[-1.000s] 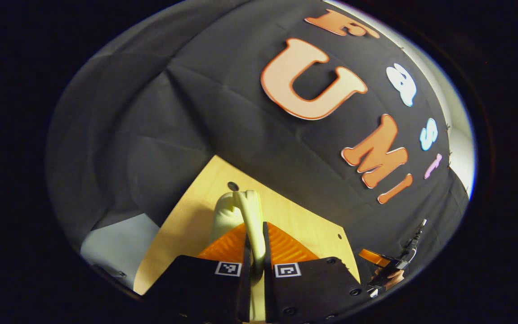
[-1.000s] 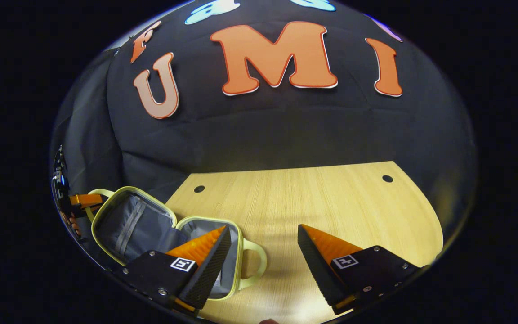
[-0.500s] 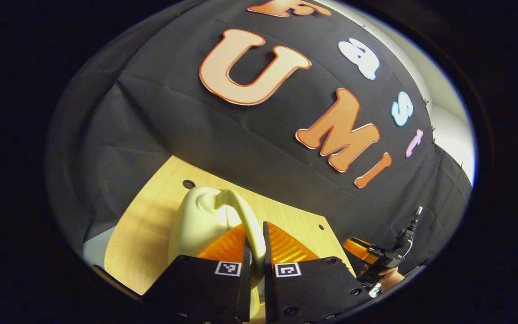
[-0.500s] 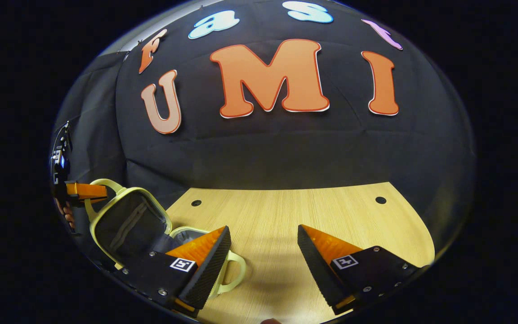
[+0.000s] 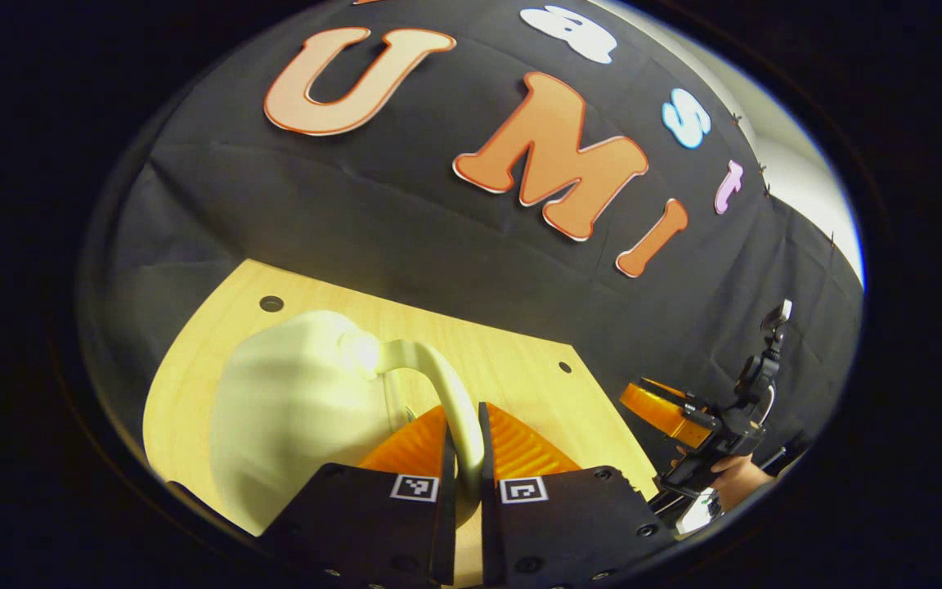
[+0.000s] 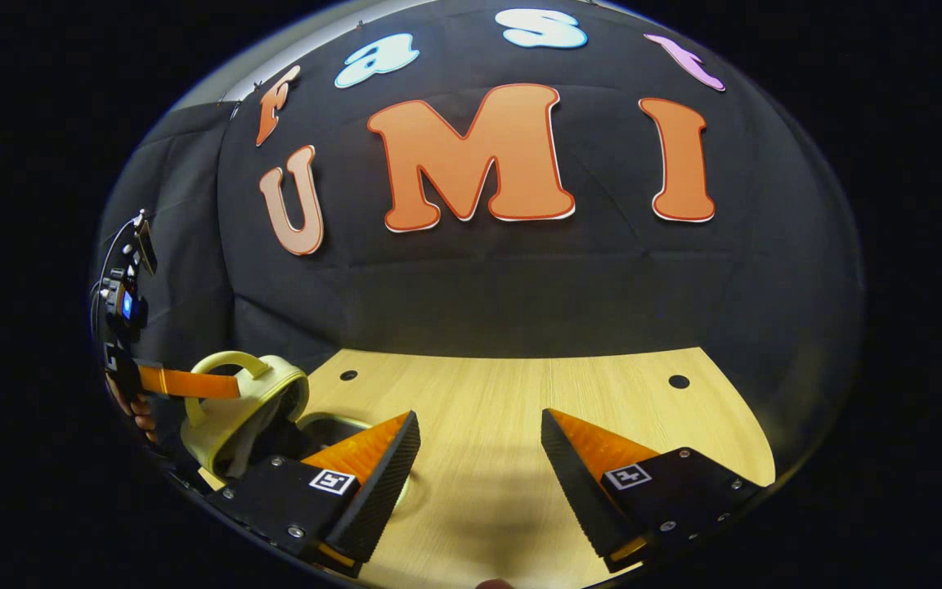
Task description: First open the suitcase, pack the skin care products into it, and then close the suitcase.
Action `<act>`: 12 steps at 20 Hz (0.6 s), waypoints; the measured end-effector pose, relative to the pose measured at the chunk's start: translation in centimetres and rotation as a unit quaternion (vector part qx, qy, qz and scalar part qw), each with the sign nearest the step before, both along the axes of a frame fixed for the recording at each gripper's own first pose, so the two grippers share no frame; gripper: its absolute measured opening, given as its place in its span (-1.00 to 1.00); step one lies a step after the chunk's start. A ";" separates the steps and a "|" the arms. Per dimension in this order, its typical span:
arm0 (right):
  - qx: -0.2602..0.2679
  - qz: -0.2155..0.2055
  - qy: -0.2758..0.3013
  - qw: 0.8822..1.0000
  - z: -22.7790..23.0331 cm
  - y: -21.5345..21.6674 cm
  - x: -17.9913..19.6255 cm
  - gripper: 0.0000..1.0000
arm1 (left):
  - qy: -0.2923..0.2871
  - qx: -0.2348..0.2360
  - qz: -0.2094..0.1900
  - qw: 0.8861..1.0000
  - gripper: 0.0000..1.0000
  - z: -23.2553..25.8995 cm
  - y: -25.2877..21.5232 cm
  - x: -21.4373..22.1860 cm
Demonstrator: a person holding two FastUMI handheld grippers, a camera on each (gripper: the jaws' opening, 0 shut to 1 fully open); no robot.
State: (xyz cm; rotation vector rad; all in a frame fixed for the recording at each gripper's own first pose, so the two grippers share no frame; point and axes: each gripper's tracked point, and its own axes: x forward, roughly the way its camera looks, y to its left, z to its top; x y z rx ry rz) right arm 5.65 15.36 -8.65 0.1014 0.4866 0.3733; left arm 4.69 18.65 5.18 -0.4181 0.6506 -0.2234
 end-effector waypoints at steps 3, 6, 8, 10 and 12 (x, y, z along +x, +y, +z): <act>-0.004 0.004 -0.001 1.000 -0.3 -1.8 -0.1 0.90 | 0.021 0.011 -0.011 1.000 -0.74 -2.7 -3.0 0.4; -0.007 0.005 -0.002 1.000 -0.6 -3.7 -0.4 0.90 | 0.040 0.021 -0.021 0.999 -0.74 -5.7 -5.8 0.8; -0.010 0.003 -0.003 1.000 -0.9 -4.8 -0.5 0.90 | 0.049 0.040 -0.020 0.998 -0.73 -7.6 -7.2 1.2; -0.011 0.004 -0.003 1.000 -1.1 -5.6 -0.8 0.90 | 0.072 0.071 -0.028 0.995 -0.73 -10.3 -8.8 0.3; -0.014 0.004 -0.005 1.000 -1.2 -6.3 -0.9 0.90 | 0.092 0.089 -0.039 0.991 -0.60 -12.3 -10.5 -0.5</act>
